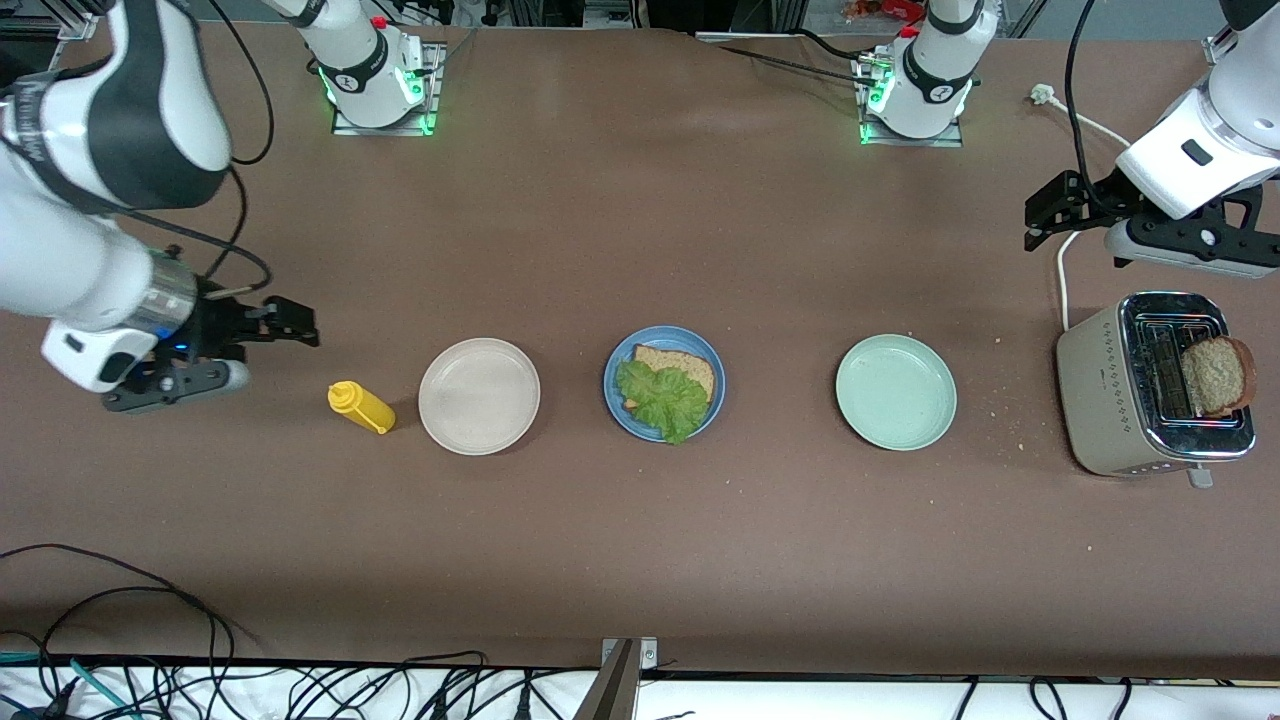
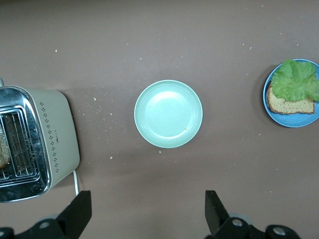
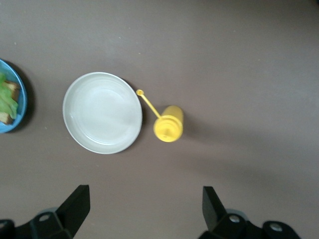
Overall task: Make sandwich in blue plate with both arms
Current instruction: 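Move the right gripper back toward the yellow mustard bottle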
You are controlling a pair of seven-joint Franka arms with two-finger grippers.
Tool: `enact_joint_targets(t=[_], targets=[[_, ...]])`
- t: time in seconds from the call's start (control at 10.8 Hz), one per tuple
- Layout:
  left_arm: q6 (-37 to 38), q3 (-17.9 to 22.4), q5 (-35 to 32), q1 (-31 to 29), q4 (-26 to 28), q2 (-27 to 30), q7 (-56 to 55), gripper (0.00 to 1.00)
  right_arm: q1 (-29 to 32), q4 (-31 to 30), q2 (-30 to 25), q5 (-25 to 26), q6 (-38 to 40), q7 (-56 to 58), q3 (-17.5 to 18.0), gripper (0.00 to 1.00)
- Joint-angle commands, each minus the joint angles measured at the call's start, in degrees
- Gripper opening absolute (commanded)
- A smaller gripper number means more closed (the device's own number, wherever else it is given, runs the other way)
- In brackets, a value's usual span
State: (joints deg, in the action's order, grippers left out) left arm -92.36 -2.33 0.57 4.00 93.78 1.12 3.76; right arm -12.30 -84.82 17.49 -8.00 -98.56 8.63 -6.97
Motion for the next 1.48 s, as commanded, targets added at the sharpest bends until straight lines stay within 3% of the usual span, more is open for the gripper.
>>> enact_joint_targets(t=[0.0,0.46,0.83,1.02,1.39], targets=[[0.95,-0.31,-0.65,-0.31,-0.96,0.03,-0.15,1.00,6.91,-2.19,-1.24,1.14,0.38,11.63,3.18,1.00],[0.95,0.05,-0.65,-1.79,-0.96,-0.68,0.37,1.00,13.51,-1.66,3.24,-1.39,-0.06,29.04,5.91,1.00],[0.95,-0.13,-0.65,-1.89,-0.96,-0.68,0.29,1.00,18.44,-0.96,9.65,-14.12,-0.32,48.19,6.18,1.00],[0.95,-0.13,-0.65,-1.89,-0.96,-0.68,0.29,1.00,19.93,-0.52,12.55,-16.86,-0.58,55.15,6.18,1.00],[0.95,-0.13,-0.65,-1.89,-0.96,-0.68,0.29,1.00,23.19,-0.52,19.58,-28.54,-1.28,70.00,6.09,1.00]])
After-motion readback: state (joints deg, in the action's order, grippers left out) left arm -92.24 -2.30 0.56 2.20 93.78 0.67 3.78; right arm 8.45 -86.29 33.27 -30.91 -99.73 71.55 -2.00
